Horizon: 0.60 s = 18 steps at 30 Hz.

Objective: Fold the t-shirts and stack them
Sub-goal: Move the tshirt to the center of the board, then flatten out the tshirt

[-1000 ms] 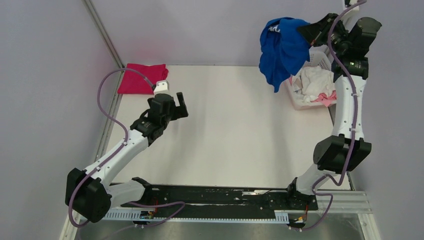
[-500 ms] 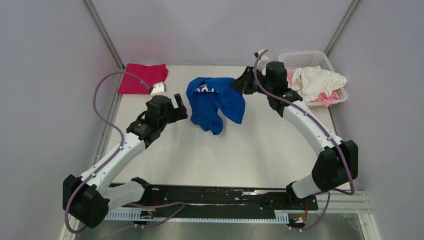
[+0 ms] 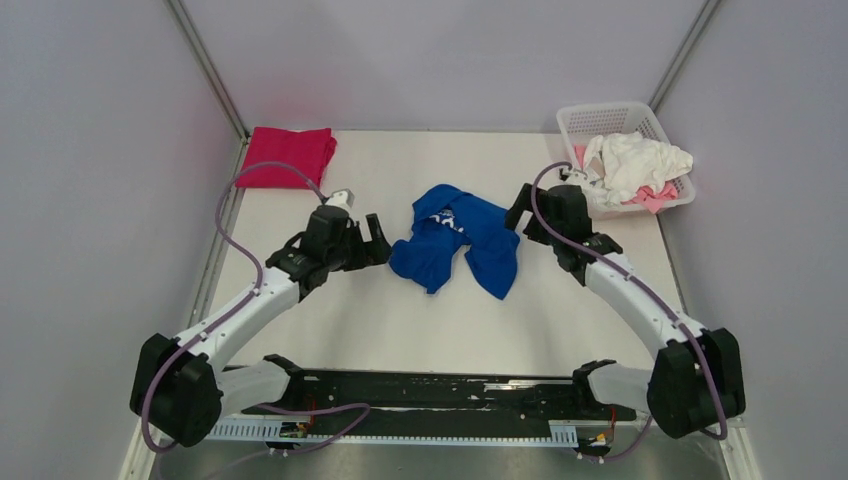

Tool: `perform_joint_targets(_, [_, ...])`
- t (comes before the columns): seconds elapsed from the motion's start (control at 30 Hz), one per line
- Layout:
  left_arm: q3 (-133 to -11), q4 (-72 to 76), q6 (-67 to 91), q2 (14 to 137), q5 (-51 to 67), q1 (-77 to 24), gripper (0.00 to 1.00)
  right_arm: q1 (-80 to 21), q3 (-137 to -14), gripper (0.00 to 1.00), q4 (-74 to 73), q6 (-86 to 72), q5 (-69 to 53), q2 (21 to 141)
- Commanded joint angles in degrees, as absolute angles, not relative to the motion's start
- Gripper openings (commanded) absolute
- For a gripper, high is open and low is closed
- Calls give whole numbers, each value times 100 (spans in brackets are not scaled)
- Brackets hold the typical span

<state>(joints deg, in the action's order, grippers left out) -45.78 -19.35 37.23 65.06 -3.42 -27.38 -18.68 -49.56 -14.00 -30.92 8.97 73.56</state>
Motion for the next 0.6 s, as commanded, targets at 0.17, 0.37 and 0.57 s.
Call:
perform_joint_targets(0.17, [-3623,-288,3965,7129,1210,-2742,100,-1997,-3731,100,-1021,-3012,-258,6146])
perform_joint_targets(0.37, [-3851,639,4002,8113,1049,-2742,98,-2334,-3380,100,-1087,-3106,-198,6117])
perform_joint_targets(0.57, [-4395,761,3931,8977,1127,-2742,85,-2820,-3248,100,-1421,-3296,381,6289])
